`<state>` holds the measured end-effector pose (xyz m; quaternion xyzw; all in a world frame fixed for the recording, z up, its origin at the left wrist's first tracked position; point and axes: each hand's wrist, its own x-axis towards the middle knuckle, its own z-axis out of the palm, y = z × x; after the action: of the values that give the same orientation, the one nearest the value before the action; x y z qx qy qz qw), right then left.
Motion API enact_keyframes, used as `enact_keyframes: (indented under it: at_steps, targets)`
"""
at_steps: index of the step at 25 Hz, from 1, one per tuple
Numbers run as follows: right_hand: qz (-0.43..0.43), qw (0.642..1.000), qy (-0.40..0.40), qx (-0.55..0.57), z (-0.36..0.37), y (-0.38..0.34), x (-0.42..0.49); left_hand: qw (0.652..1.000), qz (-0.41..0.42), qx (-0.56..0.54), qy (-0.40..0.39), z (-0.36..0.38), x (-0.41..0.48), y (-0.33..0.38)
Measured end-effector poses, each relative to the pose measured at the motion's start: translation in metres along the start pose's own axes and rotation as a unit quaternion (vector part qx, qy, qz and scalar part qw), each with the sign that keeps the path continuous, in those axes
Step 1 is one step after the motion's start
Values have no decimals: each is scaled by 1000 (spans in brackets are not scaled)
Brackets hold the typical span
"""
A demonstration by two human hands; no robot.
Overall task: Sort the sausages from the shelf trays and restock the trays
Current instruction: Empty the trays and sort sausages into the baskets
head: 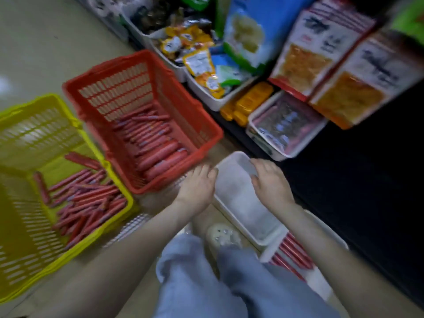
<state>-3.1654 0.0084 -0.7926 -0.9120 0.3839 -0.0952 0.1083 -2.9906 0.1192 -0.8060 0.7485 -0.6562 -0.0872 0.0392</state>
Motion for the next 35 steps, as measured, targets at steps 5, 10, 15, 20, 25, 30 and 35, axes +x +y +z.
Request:
enact_keyframes:
  at_steps: [5, 10, 15, 20, 25, 30, 35]
  targets:
    - [261, 959, -107, -29, 18, 105, -158, 969, 241, 54, -29, 49, 28, 106]
    - [349, 904, -244, -45, 77, 138, -230, 918, 377, 92, -77, 119, 45, 157]
    - [349, 890, -275, -104, 144, 154, -241, 916, 381, 103, -77, 173, 54, 141]
    - [323, 862, -348, -180, 173, 188, -229, 923, 330, 183, -81, 179, 53, 129]
    - [272, 874, -327, -236, 178, 207, -215, 926, 338, 168, 3, 184, 50, 119]
    - [260, 878, -312, -253, 163, 205, -206, 908, 357, 216, -31, 172, 51, 114]
    - [548, 820, -154, 63, 81, 173, -190, 965, 259, -4, -35, 94, 71, 112]
